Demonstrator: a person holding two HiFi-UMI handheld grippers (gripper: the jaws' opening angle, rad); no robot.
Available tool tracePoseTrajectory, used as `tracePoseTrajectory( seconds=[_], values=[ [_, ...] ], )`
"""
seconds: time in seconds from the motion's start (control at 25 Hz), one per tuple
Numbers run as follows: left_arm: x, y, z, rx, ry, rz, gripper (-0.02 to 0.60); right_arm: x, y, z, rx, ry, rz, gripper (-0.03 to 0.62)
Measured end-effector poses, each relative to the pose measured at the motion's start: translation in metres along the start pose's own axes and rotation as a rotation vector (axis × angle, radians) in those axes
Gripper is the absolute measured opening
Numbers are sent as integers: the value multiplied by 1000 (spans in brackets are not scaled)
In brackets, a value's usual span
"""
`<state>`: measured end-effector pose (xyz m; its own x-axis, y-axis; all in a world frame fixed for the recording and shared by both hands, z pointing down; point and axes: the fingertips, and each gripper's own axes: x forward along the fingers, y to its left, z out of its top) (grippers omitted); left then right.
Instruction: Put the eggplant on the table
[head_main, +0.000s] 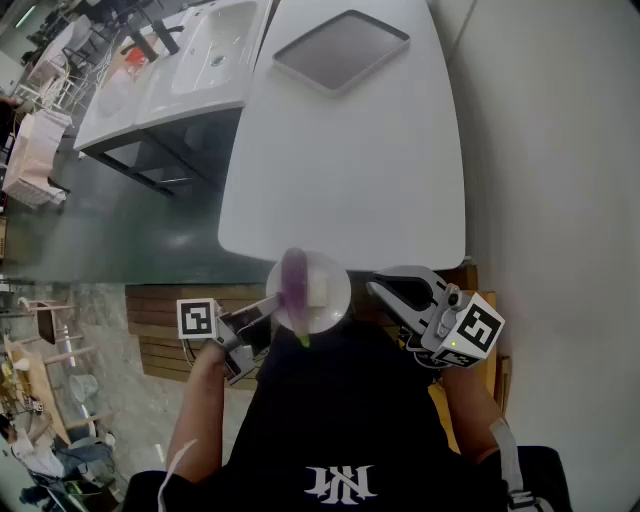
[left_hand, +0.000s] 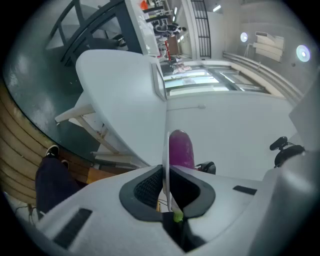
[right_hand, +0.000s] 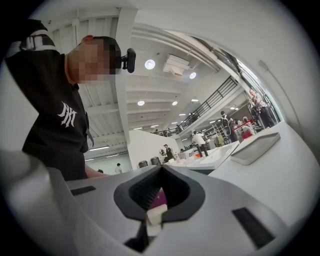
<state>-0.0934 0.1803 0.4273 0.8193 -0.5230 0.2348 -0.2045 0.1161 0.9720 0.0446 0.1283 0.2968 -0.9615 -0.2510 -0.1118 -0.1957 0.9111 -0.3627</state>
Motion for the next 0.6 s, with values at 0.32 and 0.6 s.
tracePoseTrajectory(
  seconds=[0.32, 0.6],
  values=[
    [6, -3, -2, 14, 18, -10, 25, -5, -4, -4, -5, -1, -21, 3],
    [14, -11, -6, 25, 33, -21, 25, -27, -26, 3, 141, -65, -88, 5]
  ],
)
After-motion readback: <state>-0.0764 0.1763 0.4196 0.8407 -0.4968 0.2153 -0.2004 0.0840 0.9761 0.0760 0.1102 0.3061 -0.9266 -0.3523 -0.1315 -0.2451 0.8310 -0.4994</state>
